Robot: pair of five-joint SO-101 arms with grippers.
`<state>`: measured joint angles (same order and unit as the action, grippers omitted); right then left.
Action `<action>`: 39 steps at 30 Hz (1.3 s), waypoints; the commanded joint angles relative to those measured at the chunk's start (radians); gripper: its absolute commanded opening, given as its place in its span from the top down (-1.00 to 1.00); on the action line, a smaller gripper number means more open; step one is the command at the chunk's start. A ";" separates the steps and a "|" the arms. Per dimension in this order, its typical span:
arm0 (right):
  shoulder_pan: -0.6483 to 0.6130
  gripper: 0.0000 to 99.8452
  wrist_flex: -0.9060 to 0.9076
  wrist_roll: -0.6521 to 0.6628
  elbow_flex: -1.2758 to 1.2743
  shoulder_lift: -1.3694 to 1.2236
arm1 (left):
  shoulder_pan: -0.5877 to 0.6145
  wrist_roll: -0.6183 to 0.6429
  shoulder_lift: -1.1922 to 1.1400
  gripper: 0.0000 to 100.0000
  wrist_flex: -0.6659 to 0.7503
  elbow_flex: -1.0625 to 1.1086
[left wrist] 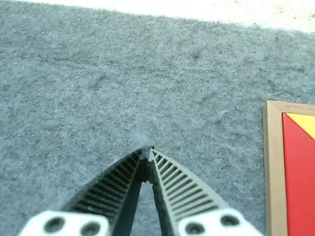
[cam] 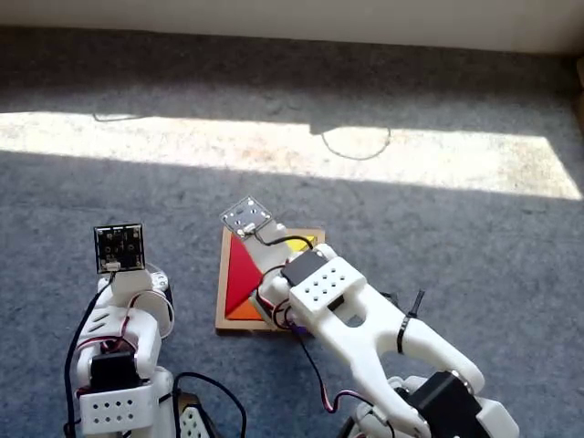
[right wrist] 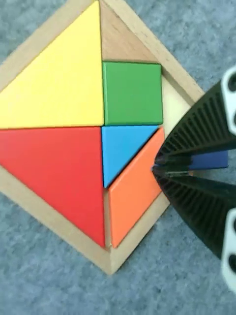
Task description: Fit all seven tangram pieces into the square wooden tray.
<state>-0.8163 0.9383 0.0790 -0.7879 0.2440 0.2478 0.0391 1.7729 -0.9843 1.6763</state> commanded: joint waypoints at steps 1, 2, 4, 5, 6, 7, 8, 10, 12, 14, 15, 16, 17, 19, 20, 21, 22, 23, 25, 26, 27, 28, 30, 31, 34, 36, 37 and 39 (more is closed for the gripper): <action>-0.008 0.96 0.030 0.057 0.010 0.005 | 0.010 -0.005 0.044 0.99 0.002 0.019; -0.008 0.96 0.042 0.069 0.016 0.007 | 0.010 -0.005 0.044 0.99 0.002 0.019; -0.008 0.96 0.101 0.075 0.016 0.007 | 0.010 -0.005 0.044 0.99 0.002 0.019; -0.008 0.96 0.125 0.074 0.022 0.008 | 0.010 -0.005 0.044 0.99 0.002 0.019; -0.008 0.96 0.147 0.072 0.044 0.016 | 0.010 -0.005 0.044 0.99 0.002 0.019; -0.008 0.96 0.157 0.071 0.062 0.033 | 0.010 -0.005 0.044 0.99 0.002 0.019; -0.007 0.96 0.166 0.069 0.084 0.053 | 0.010 -0.005 0.044 0.99 0.002 0.019; 0.012 0.96 0.193 0.069 0.102 0.105 | 0.010 -0.005 0.044 0.99 0.002 0.019; 0.038 0.96 0.219 0.069 0.101 0.168 | 0.010 -0.005 0.044 0.99 0.002 0.019; 0.081 0.96 0.255 0.069 0.101 0.232 | 0.010 -0.005 0.044 0.99 0.002 0.019; 0.099 0.96 0.274 0.069 0.099 0.265 | 0.010 -0.005 0.044 0.99 0.002 0.019; 0.119 0.96 0.295 0.069 0.099 0.292 | 0.010 -0.005 0.044 0.99 0.002 0.019; 0.137 0.96 0.321 0.069 0.097 0.312 | 0.010 -0.005 0.044 0.99 0.002 0.019; 0.159 0.96 0.361 0.069 0.077 0.348 | 0.010 -0.005 0.044 0.99 0.002 0.019; 0.162 0.96 0.369 0.069 0.050 0.364 | 0.010 -0.005 0.044 0.99 0.002 0.019; 0.160 0.96 0.371 0.069 0.016 0.378 | 0.010 -0.005 0.044 0.99 0.002 0.019; 0.160 0.96 0.369 0.069 -0.022 0.392 | 0.010 -0.005 0.044 0.99 0.002 0.019; 0.160 0.96 0.367 0.069 -0.061 0.401 | 0.010 -0.005 0.044 0.99 0.002 0.019; 0.160 0.96 0.366 0.069 -0.125 0.423 | 0.010 -0.005 0.044 0.99 0.002 0.019; 0.160 0.96 0.366 0.069 -0.156 0.433 | 0.010 -0.005 0.044 0.99 0.002 0.019; 0.160 0.96 0.366 0.069 -0.182 0.444 | 0.010 -0.005 0.044 0.99 0.002 0.019; 0.159 0.96 0.366 0.068 -0.203 0.455 | 0.010 -0.005 0.044 0.99 0.002 0.019; 0.159 0.96 0.355 0.034 -0.234 0.470 | 0.010 -0.005 0.044 0.99 0.002 0.019; 0.160 0.96 0.341 0.021 -0.246 0.476 | 0.010 -0.005 0.044 0.99 0.002 0.019; 0.159 0.96 0.291 0.011 -0.265 0.472 | 0.010 -0.005 0.044 0.99 0.002 0.019; 0.159 0.96 0.242 0.008 -0.277 0.453 | 0.010 -0.005 0.044 0.99 0.002 0.019; 0.159 0.96 0.217 0.008 -0.288 0.438 | 0.010 -0.005 0.044 0.99 0.002 0.019; 0.159 0.96 0.166 0.006 -0.302 0.398 | 0.010 -0.005 0.044 0.99 0.002 0.019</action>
<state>-0.6674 1.2006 0.0959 -1.0794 0.6905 0.2478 0.0391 1.7729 -0.9843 1.6763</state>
